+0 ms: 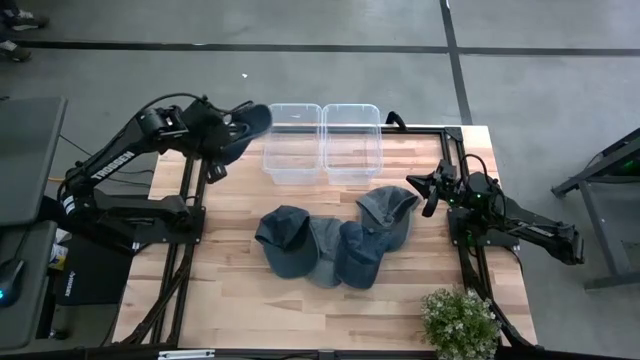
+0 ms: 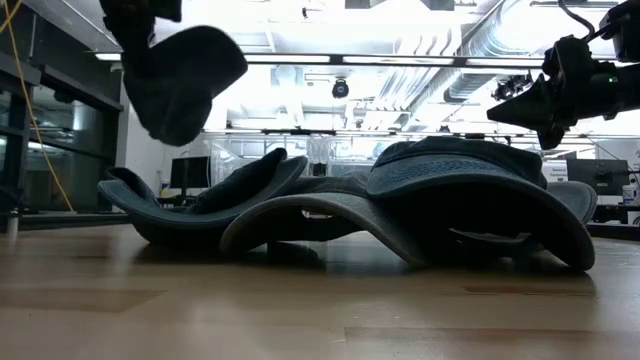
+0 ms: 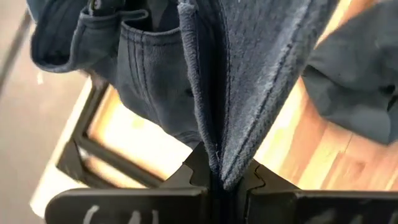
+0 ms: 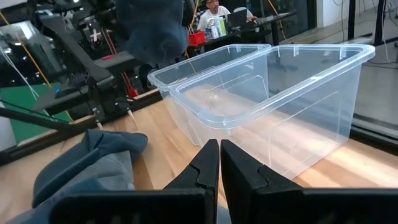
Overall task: Pick and place caps into container
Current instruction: Put the top blue cap into the left transparent container
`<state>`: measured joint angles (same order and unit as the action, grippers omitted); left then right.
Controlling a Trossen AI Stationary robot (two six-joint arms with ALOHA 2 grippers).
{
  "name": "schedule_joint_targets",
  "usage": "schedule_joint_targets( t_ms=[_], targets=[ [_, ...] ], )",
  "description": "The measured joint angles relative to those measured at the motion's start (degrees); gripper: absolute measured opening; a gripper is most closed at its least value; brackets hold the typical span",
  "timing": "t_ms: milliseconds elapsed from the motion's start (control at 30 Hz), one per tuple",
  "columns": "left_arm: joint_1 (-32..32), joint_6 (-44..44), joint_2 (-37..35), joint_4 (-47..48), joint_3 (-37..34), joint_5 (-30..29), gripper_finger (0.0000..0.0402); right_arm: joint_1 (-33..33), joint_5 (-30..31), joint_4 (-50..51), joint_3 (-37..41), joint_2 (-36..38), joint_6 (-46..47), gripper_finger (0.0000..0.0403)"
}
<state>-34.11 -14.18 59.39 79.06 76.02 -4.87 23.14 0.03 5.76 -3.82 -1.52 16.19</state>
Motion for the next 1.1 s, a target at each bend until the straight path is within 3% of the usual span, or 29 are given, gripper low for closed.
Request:
schedule_joint_targets(
  t_ms=[200, 400, 567, 767, 1100],
  targets=[
    [0.0, -18.47, 0.07, -4.86, 0.12, 1.34, 0.0015, 0.01, 0.0, 0.0, 0.0, 0.0, -0.18, 0.0012],
    [0.0, -31.4, 1.36, -13.06, 0.12, -0.23, 0.0008, 0.02, 0.0, 0.0, -0.01, 0.0, -0.16, 0.0012],
    [0.02, -37.71, 2.04, -18.24, 0.12, -0.47, 0.0008, 0.01, 0.0, -1.17, -0.01, 0.0, 4.0, 0.0012],
    [1.07, -41.2, 3.7, -21.3, 0.13, -1.46, 0.0008, 0.0, 0.02, -5.14, -0.02, 0.0, 15.65, 0.0012],
    [7.26, -45.32, 7.11, -27.11, 0.14, -4.35, 0.0008, 0.0, 0.48, -10.01, -3.65, -5.42, -0.8, 0.0012]
  ],
)
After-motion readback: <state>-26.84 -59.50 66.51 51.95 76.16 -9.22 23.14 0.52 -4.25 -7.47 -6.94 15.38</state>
